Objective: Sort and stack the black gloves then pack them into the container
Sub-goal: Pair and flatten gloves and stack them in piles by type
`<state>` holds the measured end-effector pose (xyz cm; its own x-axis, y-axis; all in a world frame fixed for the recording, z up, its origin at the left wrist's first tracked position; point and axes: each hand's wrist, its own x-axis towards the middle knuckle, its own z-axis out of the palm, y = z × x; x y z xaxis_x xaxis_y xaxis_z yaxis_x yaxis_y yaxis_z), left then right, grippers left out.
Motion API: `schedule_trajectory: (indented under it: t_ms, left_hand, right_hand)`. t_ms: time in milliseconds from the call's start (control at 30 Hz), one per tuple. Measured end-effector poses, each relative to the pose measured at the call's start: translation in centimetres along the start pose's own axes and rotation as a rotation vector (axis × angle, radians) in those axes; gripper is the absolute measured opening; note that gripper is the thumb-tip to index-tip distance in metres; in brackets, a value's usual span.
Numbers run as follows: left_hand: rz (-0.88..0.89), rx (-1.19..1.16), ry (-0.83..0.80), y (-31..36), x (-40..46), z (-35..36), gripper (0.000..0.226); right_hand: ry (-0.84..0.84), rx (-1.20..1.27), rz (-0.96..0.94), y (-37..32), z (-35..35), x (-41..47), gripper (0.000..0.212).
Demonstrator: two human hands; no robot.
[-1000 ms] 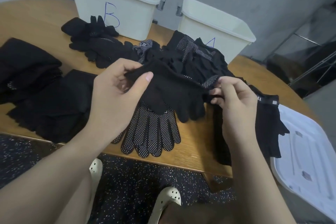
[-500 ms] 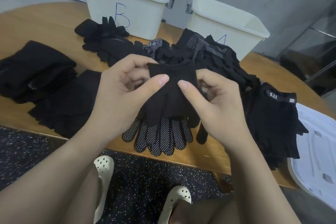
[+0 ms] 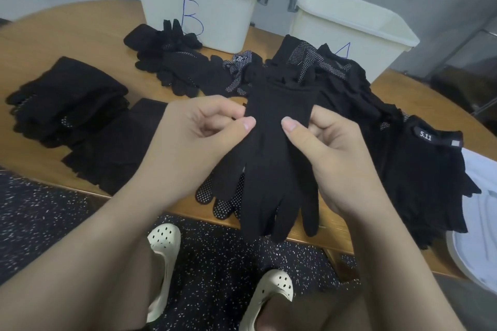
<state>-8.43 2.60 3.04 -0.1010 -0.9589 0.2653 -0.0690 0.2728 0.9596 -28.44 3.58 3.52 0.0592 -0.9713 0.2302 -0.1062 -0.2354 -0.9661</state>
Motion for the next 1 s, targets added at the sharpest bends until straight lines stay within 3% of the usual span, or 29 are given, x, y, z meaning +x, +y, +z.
schedule_trajectory:
  t_ms: [167,233,367,600,833,1000]
  left_hand:
    - [-0.076,0.212,0.01,-1.6,0.9,0.1,0.005]
    - [-0.109,0.205,0.016,-1.9,1.3,0.0,0.005]
    - [-0.223,0.095,-0.021,-1.7,2.0,-1.0,0.02]
    - [-0.321,0.104,-0.037,-2.9,2.6,-2.1,0.027]
    - [-0.319,0.179,0.011,-3.7,2.7,-1.8,0.033]
    - [-0.29,0.263,0.031,-4.2,2.8,-1.5,0.031]
  right_hand:
    - [0.031,-0.108,0.108,2.9,0.1,1.3,0.037]
    - [0.03,-0.142,0.128,3.5,0.3,1.8,0.042]
    - [0.116,-0.202,0.112,4.5,0.5,2.8,0.022]
    - [0.137,-0.263,0.129,5.0,0.6,4.6,0.022]
    - [0.169,-0.268,0.237,5.1,1.0,5.2,0.019]
    - [0.167,-0.405,0.22,5.5,1.2,5.2,0.024]
